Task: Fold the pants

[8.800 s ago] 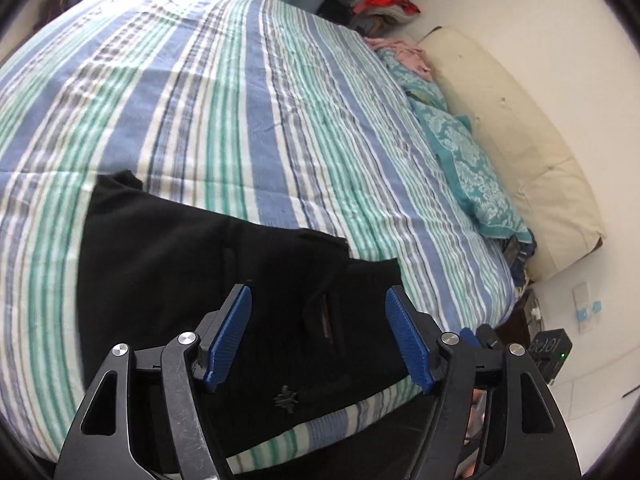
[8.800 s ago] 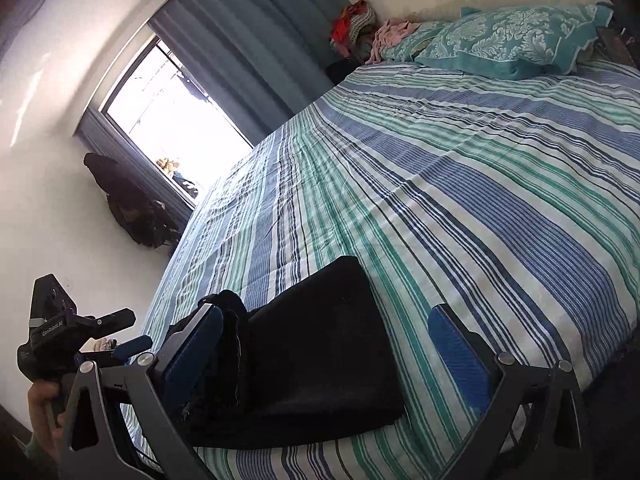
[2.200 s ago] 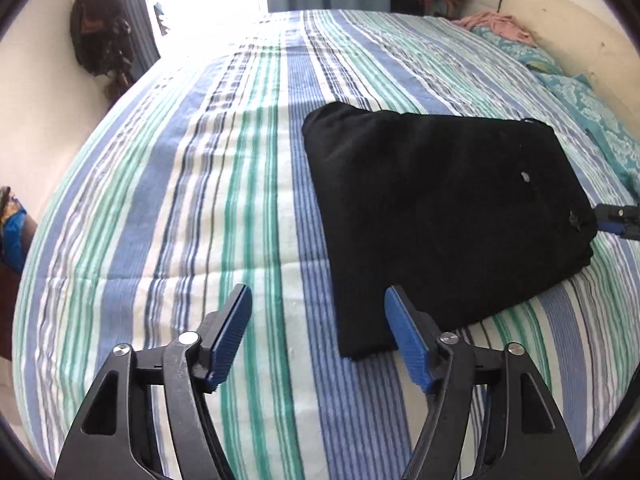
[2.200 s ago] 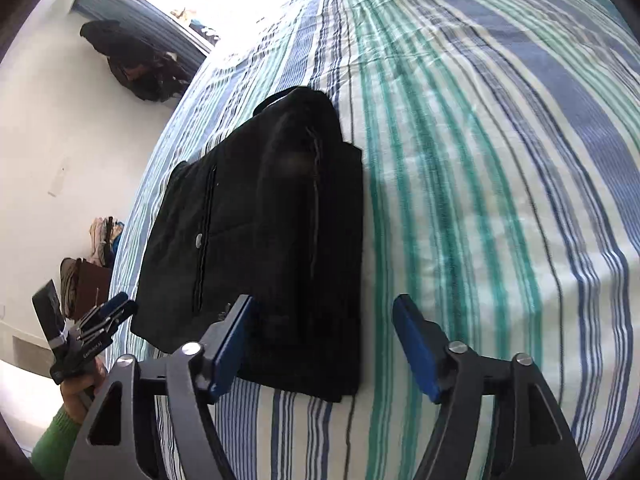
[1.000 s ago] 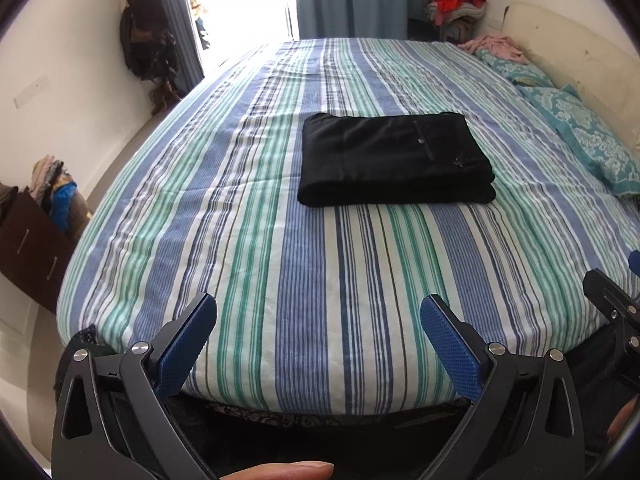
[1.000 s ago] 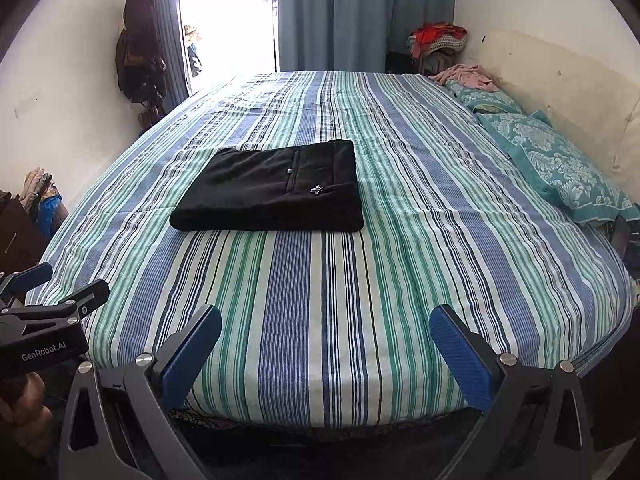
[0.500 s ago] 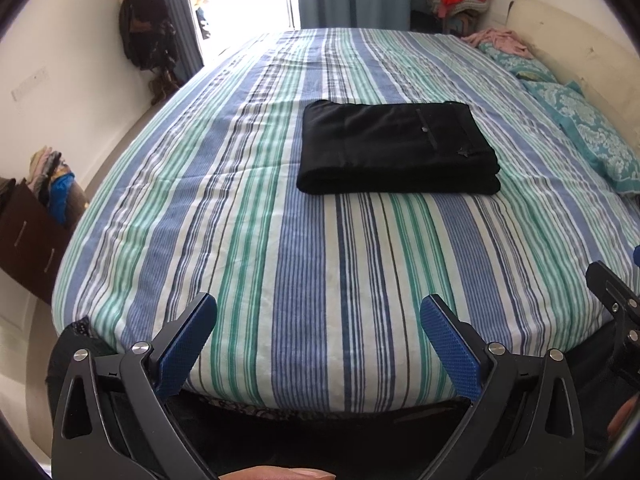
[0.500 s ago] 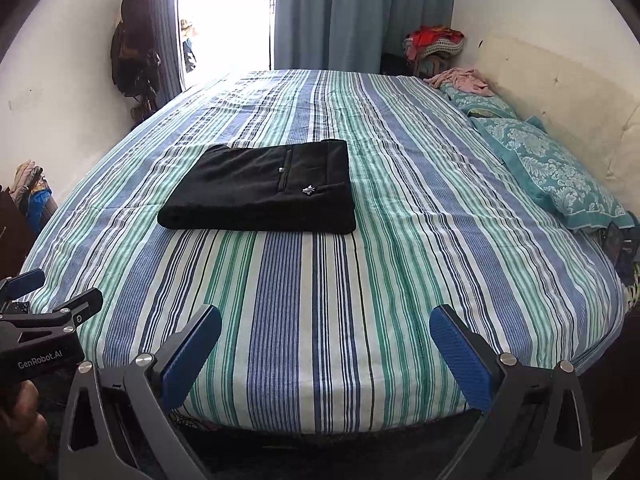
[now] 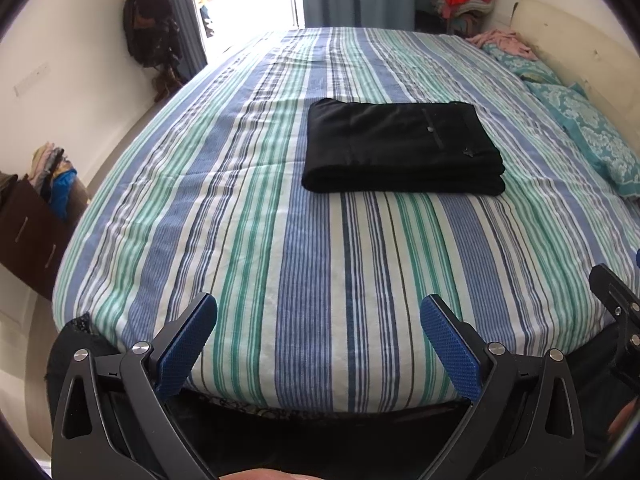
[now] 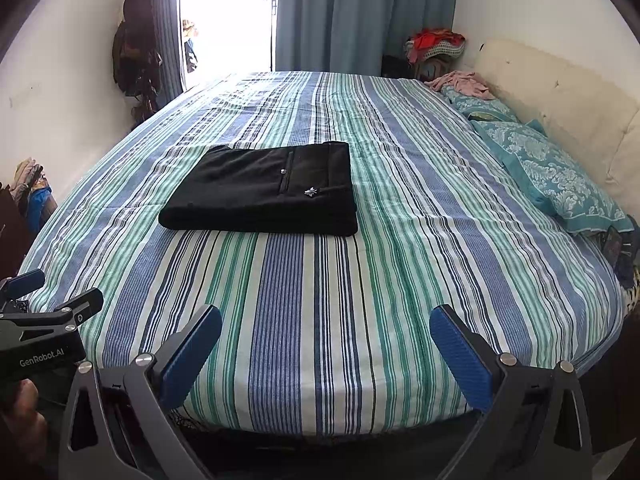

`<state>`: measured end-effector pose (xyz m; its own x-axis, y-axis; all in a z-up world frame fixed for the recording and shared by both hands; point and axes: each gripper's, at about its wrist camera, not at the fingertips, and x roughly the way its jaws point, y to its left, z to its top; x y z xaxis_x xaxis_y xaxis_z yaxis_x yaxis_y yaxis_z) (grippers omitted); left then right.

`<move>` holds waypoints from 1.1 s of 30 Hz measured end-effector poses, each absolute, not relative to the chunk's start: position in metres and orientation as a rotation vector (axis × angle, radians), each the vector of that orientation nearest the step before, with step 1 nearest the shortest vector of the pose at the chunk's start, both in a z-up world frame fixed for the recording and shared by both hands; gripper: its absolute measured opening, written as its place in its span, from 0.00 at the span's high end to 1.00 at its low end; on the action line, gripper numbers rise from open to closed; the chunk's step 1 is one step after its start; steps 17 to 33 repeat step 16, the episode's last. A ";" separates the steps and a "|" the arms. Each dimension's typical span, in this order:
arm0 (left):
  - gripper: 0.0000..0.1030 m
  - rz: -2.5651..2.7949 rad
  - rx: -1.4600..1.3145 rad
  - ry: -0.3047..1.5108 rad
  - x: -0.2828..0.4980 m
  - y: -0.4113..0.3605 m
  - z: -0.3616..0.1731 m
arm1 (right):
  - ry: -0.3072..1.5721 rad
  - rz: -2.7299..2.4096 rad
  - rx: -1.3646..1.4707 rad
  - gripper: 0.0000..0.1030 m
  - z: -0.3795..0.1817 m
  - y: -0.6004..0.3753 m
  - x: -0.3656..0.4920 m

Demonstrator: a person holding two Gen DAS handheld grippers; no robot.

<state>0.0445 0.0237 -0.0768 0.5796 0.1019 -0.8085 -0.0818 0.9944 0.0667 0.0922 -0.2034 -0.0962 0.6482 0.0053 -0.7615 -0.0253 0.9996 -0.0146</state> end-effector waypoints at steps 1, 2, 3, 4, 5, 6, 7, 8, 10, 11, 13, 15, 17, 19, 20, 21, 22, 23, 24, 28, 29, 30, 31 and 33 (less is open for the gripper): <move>0.01 0.108 0.023 0.946 0.045 0.024 -0.077 | 0.866 0.017 -0.025 0.00 -0.096 -0.203 0.092; 0.01 0.110 0.022 0.947 0.044 0.024 -0.076 | 0.868 0.018 -0.024 0.00 -0.096 -0.203 0.092; 0.01 0.111 0.022 0.947 0.044 0.025 -0.076 | 0.871 0.018 -0.025 0.00 -0.097 -0.203 0.092; 0.01 0.112 0.024 0.947 0.044 0.025 -0.077 | 0.873 0.018 -0.026 0.00 -0.097 -0.203 0.092; 0.01 0.113 0.025 0.948 0.044 0.025 -0.077 | 0.875 0.019 -0.029 0.00 -0.098 -0.203 0.092; 0.01 0.115 0.026 0.948 0.044 0.025 -0.077 | 0.876 0.019 -0.031 0.00 -0.098 -0.203 0.091; 0.01 0.116 0.028 0.948 0.043 0.024 -0.077 | 0.877 0.020 -0.031 0.00 -0.098 -0.203 0.091; 0.01 0.115 0.027 0.949 0.043 0.024 -0.077 | 0.877 0.021 -0.031 0.00 -0.098 -0.202 0.090; 0.01 0.115 0.025 0.951 0.043 0.024 -0.076 | 0.876 0.022 -0.030 0.00 -0.098 -0.202 0.090; 0.01 0.114 0.024 0.951 0.043 0.024 -0.076 | 0.875 0.022 -0.030 0.00 -0.098 -0.202 0.090; 0.01 0.116 0.025 0.943 0.041 0.024 -0.075 | 0.872 0.021 -0.030 0.00 -0.098 -0.202 0.089; 0.01 0.116 0.036 0.928 0.039 0.022 -0.073 | 0.870 0.019 -0.027 0.00 -0.097 -0.203 0.089; 0.01 0.116 0.042 0.921 0.038 0.020 -0.071 | 0.869 0.018 -0.027 0.00 -0.097 -0.202 0.089; 0.01 0.116 0.042 0.921 0.038 0.020 -0.071 | 0.869 0.018 -0.027 0.00 -0.097 -0.202 0.089; 0.01 0.116 0.042 0.921 0.038 0.020 -0.071 | 0.869 0.018 -0.027 0.00 -0.097 -0.202 0.089; 0.01 0.116 0.042 0.921 0.038 0.020 -0.071 | 0.869 0.018 -0.027 0.00 -0.097 -0.202 0.089; 0.01 0.116 0.042 0.921 0.038 0.020 -0.071 | 0.869 0.018 -0.027 0.00 -0.097 -0.202 0.089; 0.01 0.116 0.042 0.921 0.038 0.020 -0.071 | 0.869 0.018 -0.027 0.00 -0.097 -0.202 0.089; 0.01 0.116 0.042 0.921 0.038 0.020 -0.071 | 0.869 0.018 -0.027 0.00 -0.097 -0.202 0.089; 0.01 0.116 0.042 0.921 0.038 0.020 -0.071 | 0.869 0.018 -0.027 0.00 -0.097 -0.202 0.089; 0.01 0.116 0.042 0.921 0.038 0.020 -0.071 | 0.869 0.018 -0.027 0.00 -0.097 -0.202 0.089; 0.01 0.116 0.042 0.921 0.038 0.020 -0.071 | 0.869 0.018 -0.027 0.00 -0.097 -0.202 0.089; 0.01 0.116 0.042 0.921 0.038 0.020 -0.071 | 0.869 0.018 -0.027 0.00 -0.097 -0.202 0.089; 0.01 0.116 0.042 0.921 0.038 0.020 -0.071 | 0.869 0.018 -0.027 0.00 -0.097 -0.202 0.089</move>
